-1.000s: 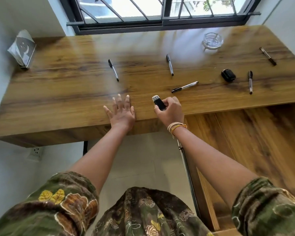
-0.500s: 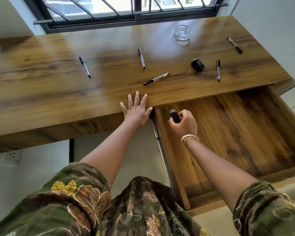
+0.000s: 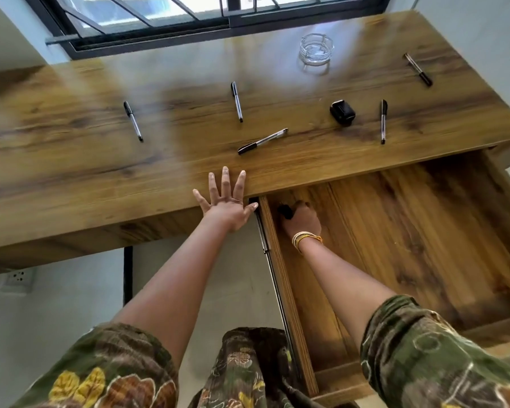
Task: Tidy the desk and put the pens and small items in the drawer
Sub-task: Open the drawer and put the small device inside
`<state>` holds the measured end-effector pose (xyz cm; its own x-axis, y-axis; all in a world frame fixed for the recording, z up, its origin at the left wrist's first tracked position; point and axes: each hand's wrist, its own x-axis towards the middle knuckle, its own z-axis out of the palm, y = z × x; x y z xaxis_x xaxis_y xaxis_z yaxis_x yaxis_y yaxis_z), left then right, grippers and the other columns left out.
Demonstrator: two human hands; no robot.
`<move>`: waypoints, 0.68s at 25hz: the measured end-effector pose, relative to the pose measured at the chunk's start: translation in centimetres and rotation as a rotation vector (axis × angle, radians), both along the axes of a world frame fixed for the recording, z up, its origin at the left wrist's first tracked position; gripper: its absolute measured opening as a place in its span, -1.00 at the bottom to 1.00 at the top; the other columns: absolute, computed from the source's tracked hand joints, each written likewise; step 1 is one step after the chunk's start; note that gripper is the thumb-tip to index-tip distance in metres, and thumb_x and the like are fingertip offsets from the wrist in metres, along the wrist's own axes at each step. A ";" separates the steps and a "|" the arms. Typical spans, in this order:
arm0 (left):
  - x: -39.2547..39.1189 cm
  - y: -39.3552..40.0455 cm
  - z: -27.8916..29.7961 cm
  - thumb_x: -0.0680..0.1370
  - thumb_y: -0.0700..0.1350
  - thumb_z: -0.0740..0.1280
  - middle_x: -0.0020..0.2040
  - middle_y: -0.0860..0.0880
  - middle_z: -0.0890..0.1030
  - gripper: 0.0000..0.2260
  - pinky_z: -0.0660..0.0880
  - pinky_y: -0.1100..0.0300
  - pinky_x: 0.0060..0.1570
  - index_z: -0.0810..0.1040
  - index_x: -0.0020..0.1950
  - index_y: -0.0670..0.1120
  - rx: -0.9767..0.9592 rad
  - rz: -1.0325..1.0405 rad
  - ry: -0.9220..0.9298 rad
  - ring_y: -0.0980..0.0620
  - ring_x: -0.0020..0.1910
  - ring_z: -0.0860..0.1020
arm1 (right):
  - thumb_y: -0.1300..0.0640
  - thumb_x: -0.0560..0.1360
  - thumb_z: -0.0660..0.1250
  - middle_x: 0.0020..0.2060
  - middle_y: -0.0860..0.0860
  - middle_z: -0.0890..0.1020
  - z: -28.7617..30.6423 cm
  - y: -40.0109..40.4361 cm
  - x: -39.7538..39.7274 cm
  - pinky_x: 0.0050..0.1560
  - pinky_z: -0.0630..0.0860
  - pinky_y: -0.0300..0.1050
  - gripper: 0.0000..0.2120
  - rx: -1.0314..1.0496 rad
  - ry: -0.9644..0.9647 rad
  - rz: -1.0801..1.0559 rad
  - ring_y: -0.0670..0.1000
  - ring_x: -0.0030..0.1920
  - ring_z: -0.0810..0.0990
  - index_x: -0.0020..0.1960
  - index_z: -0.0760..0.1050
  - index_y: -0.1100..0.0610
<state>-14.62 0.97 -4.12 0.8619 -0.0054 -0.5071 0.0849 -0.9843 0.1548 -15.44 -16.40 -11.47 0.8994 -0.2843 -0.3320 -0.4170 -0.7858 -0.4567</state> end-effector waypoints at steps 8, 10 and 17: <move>0.0 -0.1 -0.1 0.59 0.29 0.02 0.50 -0.03 -0.50 -0.30 -0.33 -0.41 0.35 -0.43 0.49 0.19 0.015 0.002 -0.009 -0.18 0.46 -0.49 | -0.12 0.47 0.34 0.21 0.24 0.53 0.3 0.4 0.4 0.04 0.54 0.10 -0.40 -0.042 0.063 0.082 0.28 0.18 0.56 0.35 0.28 0.21; -0.1 0.0 0.1 0.57 0.31 0.03 0.50 -0.03 -0.49 -0.28 -0.32 -0.41 0.35 -0.42 0.50 0.19 0.012 -0.001 -0.010 -0.18 0.46 -0.48 | -0.14 0.45 0.33 0.14 0.21 0.58 1.3 0.1 -0.1 -0.02 0.55 0.06 -0.43 -0.054 0.044 0.071 0.26 0.13 0.59 0.31 0.33 0.19; -0.2 0.4 1.1 0.51 0.41 0.01 0.48 -0.05 -0.52 -0.21 -0.39 -0.39 0.30 -0.41 0.51 0.16 -0.031 -0.032 0.035 -0.19 0.44 -0.51 | 0.01 0.38 0.33 -0.35 0.01 0.62 6.7 -1.4 -1.3 -0.29 0.52 -0.15 -0.86 -0.030 -0.242 0.160 0.11 -0.26 0.62 -0.25 0.53 0.08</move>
<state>-14.81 1.34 -2.98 0.8428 -0.0492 -0.5359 0.0589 -0.9814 0.1829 -16.73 -17.79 -4.74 0.9856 -0.1390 -0.0963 -0.1687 -0.8474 -0.5034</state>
